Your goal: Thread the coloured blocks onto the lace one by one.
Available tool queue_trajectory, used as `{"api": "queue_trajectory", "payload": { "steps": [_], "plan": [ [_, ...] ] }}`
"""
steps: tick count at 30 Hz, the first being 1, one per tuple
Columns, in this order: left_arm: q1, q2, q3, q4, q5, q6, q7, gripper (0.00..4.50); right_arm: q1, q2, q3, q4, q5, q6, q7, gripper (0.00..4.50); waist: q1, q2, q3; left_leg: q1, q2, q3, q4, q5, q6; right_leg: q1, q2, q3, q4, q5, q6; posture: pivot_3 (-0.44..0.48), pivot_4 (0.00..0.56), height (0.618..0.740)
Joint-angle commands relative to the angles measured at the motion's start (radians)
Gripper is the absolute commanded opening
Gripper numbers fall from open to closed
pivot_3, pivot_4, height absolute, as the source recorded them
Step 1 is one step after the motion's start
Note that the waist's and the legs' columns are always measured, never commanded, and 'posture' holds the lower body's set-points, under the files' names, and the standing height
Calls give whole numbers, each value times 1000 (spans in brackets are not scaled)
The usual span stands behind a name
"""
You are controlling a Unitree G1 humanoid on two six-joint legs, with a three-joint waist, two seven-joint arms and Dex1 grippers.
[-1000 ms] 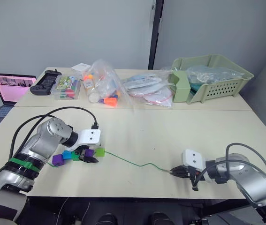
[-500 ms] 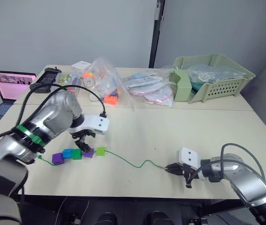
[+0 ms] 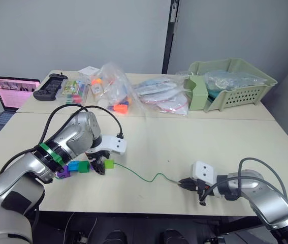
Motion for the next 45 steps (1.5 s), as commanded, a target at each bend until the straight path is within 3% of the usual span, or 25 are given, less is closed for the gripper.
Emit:
{"api": "queue_trajectory", "payload": {
  "steps": [1, 5, 14, 21, 28, 39, 45],
  "plan": [
    [36, -28, 0, -2, 36, 7, 26, 3923, 17, -5, 5, -26, 7, 14, 1, 0, 9, 1, -1, 0, 0, 0, 1, 0, 0, 1, 0, 0, 0, 0, 0, 0, 150, 740],
    [59, -38, 12, -25, 40, 43, -4, 3923, 21, -8, 4, -30, 7, 17, 3, 0, 16, 1, -1, 4, 0, 0, 3, 0, 0, 5, 0, 0, 1, -4, 7, 0, 150, 740],
    [71, -55, 22, 13, 81, 1, -15, 1277, 28, -12, 4, -35, 7, 22, 7, 0, 15, 3, -2, 4, 0, 0, 3, -1, 1, 6, 0, 0, 0, -3, 5, 0, 150, 740],
    [83, -52, 31, 20, 94, -23, -24, 1277, 49, -51, -44, -8, 9, 10, 11, 0, 16, 5, -3, 5, -1, 0, 3, -1, 1, 6, -1, 0, 0, -3, 5, 0, 150, 740],
    [110, -25, 43, 2, 98, -33, -24, 1277, 192, -155, -227, 61, 29, -29, 3, 0, 17, 6, -4, 6, -3, 0, 3, -1, 1, 8, -3, 0, -1, -3, 5, 0, 150, 740],
    [148, 18, 64, -44, 94, -9, -24, 1277, 318, -194, -417, 151, 1, -59, -61, 0, 11, 7, -4, 9, -3, 1, 2, -1, 2, 12, -3, 0, -1, -5, 9, 0, 150, 740],
    [166, 33, 73, -68, 92, 0, -24, 1277, 350, -205, -439, 169, -8, -74, -75, 0, 10, 8, -5, 9, -2, 1, 2, -2, 3, 13, -3, 1, -2, -6, 9, 0, 150, 740]
  ]
}}
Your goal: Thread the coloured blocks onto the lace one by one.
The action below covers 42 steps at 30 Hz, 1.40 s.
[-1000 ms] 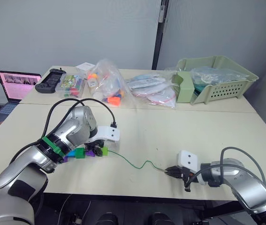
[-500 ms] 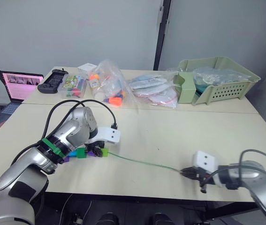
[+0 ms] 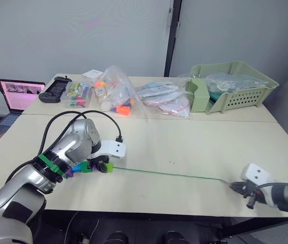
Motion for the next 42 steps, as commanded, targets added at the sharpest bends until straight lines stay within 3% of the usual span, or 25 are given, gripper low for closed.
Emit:
{"api": "queue_trajectory", "payload": {
  "steps": [1, 26, 42],
  "plan": [
    [42, 21, -33, 7, -4, 18, -27, 1277, 10, -11, -19, 10, -20, 2, -11, 0, -1, 0, 0, 0, 0, 0, 0, 0, 0, 0, 0, 0, 0, 0, 0, 0, 150, 740],
    [49, 28, -27, -16, -10, 24, -27, 1277, 35, -65, -78, 103, -50, -24, -22, 0, 1, 0, 0, 0, 0, 0, 0, 0, 0, 0, 0, 0, -1, 0, 0, 0, 150, 740],
    [68, -5, 12, -23, -2, 4, 1, 1277, 13, 1, 35, -23, -28, 49, -22, 0, -1, 0, -1, 0, 1, 0, 0, 0, 0, 1, 0, 0, -1, -1, 1, 0, 150, 740]
  ]
}}
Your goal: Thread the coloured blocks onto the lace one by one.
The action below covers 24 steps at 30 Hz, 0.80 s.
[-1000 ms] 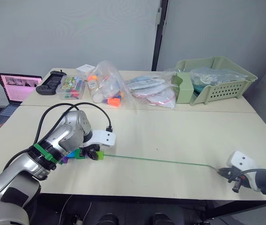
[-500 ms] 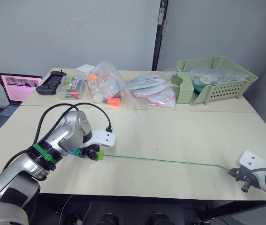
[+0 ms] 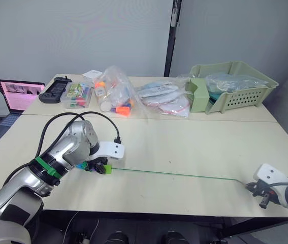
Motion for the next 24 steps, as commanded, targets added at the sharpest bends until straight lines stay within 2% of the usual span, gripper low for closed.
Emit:
{"api": "queue_trajectory", "payload": {
  "steps": [1, 7, 10, 12, 19, 21, 24],
  "plan": [
    [36, -12, -18, 15, -1, -27, 1, 1277, -9, 29, 71, -48, -1, 34, 2, 0, 0, -1, -1, 1, 0, 0, 0, 0, 0, 1, 0, 0, 0, 0, 0, 0, 150, 740],
    [44, -11, -6, 15, 8, -64, 0, 1277, -57, 67, 148, -29, -33, 58, -27, 0, 0, -8, -6, 1, 1, 0, 0, 0, 0, 1, 1, 0, 0, 0, 0, 0, 150, 740],
    [46, -13, 0, 18, 10, -76, 0, 1277, -79, 88, 154, -14, -45, 61, -40, 952, 0, -14, -10, 2, 3, 0, 0, 0, 0, 2, 2, 0, 0, 0, -1, 0, 150, 740],
    [46, -11, 8, 19, 4, -97, -2, 2304, -92, 97, 153, -9, -50, 55, -48, 1594, 0, -15, -11, 2, 5, 0, 0, 0, 0, 2, 2, 0, 0, -1, -1, 0, 150, 740],
    [32, 6, 98, -21, -51, -59, -20, 4500, -132, 87, 90, -81, 3, 60, -4, 4024, 7, -15, -12, 1, 7, 0, 0, 0, 0, 1, 3, 0, 0, -1, -2, 0, 150, 740],
    [30, 22, 131, -43, -78, -34, -24, 4500, -134, 87, 65, -110, 31, 68, 7, 4480, 7, -14, -11, -1, 6, 0, 0, 0, 0, -1, 3, 0, 0, 0, -2, 0, 150, 740],
    [39, 69, 207, -73, -135, -13, -20, 4500, -141, 96, 12, -160, 93, 93, 14, 4480, 7, -12, -9, -7, 6, 0, 0, 0, 0, -7, 2, 0, 0, 1, -4, 0, 150, 740]
  ]
}}
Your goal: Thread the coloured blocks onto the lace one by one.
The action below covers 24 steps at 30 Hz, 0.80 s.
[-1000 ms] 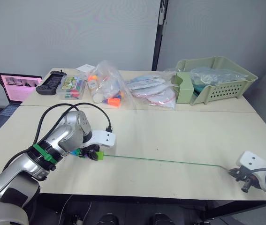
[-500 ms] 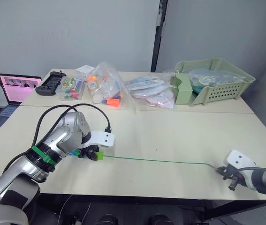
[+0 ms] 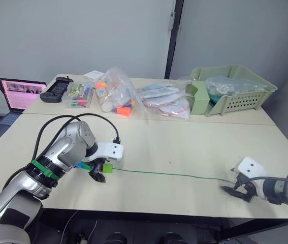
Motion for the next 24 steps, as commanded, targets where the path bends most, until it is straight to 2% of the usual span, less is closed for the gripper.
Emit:
{"api": "queue_trajectory", "payload": {
  "steps": [1, 5, 7, 9, 12, 15, 18, 24],
  "plan": [
    [11, 67, 155, -63, -96, 52, 9, 4500, -14, 9, -103, -86, 98, 39, 9, 4480, -2, 1, 1, -2, 0, 0, 0, 0, 0, -3, 0, 0, 1, 2, -4, 0, 150, 740],
    [85, 48, 381, -126, -279, 200, 80, 4500, 9, 28, -185, -137, 176, 85, 3, 4480, -1, 2, 2, -8, -1, -1, 0, 0, 1, -8, -1, -1, 2, 4, -6, 0, 150, 740],
    [231, 36, 611, -148, -377, 187, 149, 4500, 47, 59, -255, -153, 215, 104, -13, 4480, 0, 3, 2, -7, 0, -1, 0, 0, 1, -8, -2, -1, 1, 4, -6, 0, 150, 740],
    [350, 17, 789, -169, -442, 168, 220, 4500, 77, 95, -316, -161, 249, 118, -35, 4480, -3, 3, 2, -7, 0, -1, 0, 0, 1, -8, -2, -1, 2, 4, -6, 0, 150, 740],
    [496, -10, 1000, -167, -531, 129, 286, 4500, 121, 147, -383, -161, 275, 120, -70, 4480, -1, 2, 2, -7, 2, -3, 0, -1, 1, -8, -2, -1, 2, 4, -7, 0, 150, 740],
    [623, 7, 1089, -160, -622, 108, 242, 4500, 158, 194, -415, -160, 295, 115, -96, 4480, 2, 2, 3, -4, 2, -3, 0, -1, 1, -6, -4, -1, 1, 5, -8, 0, 150, 740],
    [764, -13, 1180, -108, -673, 29, 238, 4500, 227, 251, -432, -157, 297, 84, -101, 4480, 5, 5, 3, 2, 2, -2, -2, -1, 0, -1, -5, 0, -2, 4, -8, 0, 150, 740],
    [913, -50, 1195, 10, -670, -162, 297, 4500, 263, 275, -440, -84, 289, 19, -96, 4480, 2, 5, 3, 7, 5, 0, -8, -1, -1, 4, -8, 2, -9, 4, -9, 0, 150, 740]
  ]
}}
